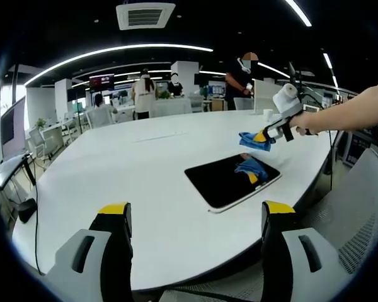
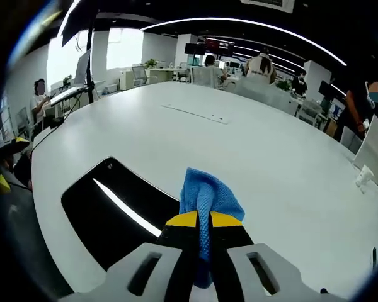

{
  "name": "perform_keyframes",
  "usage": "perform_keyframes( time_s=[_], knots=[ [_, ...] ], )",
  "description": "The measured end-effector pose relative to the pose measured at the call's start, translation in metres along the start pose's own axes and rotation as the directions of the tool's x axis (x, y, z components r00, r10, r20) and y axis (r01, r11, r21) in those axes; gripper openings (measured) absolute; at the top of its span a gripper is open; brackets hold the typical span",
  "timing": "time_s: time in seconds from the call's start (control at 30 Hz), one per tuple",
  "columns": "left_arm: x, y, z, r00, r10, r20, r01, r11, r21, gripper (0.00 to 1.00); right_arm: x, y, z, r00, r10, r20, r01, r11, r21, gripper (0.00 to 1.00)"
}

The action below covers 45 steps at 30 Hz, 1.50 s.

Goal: Wipe the mirror surface with the cleaning cloth until all visible marks leave the cleaned area.

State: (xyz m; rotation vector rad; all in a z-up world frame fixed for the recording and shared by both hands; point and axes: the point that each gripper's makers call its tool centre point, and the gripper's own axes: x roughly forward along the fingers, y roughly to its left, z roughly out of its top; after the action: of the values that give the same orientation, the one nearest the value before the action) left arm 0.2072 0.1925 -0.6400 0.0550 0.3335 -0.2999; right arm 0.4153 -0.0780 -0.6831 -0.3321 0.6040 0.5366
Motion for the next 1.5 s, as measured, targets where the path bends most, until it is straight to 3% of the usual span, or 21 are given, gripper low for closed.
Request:
perform_keyframes(
  time_s=[0.27, 0.6, 1.0, 1.1, 1.5],
  knots=[
    [0.0, 0.0, 0.0, 1.0, -0.001, -0.003, 0.001, 1.0, 0.001, 0.83, -0.014, -0.004, -0.02, 1.0, -0.013, -0.01, 0.014, 0.999, 0.038, 0.0],
    [0.0, 0.0, 0.0, 1.0, -0.001, -0.004, 0.001, 1.0, 0.0, 0.83, -0.029, 0.014, -0.046, 0.999, -0.02, -0.048, 0.023, 0.997, 0.07, 0.0],
    [0.0, 0.001, 0.0, 1.0, 0.0, -0.008, 0.0, 1.0, 0.001, 0.83, -0.022, 0.019, -0.072, 0.995, -0.015, -0.099, 0.025, 0.994, 0.102, 0.0],
    [0.0, 0.0, 0.0, 1.0, 0.0, -0.009, 0.0, 1.0, 0.001, 0.83, -0.014, 0.012, -0.078, 0.994, -0.017, -0.107, 0.026, 0.996, 0.086, 0.01],
    [0.0, 0.0, -0.001, 1.0, 0.0, -0.008, 0.0, 1.0, 0.001, 0.83, -0.005, -0.004, -0.08, 0.996, -0.042, -0.083, 0.048, 0.997, 0.069, 0.02]
  ],
)
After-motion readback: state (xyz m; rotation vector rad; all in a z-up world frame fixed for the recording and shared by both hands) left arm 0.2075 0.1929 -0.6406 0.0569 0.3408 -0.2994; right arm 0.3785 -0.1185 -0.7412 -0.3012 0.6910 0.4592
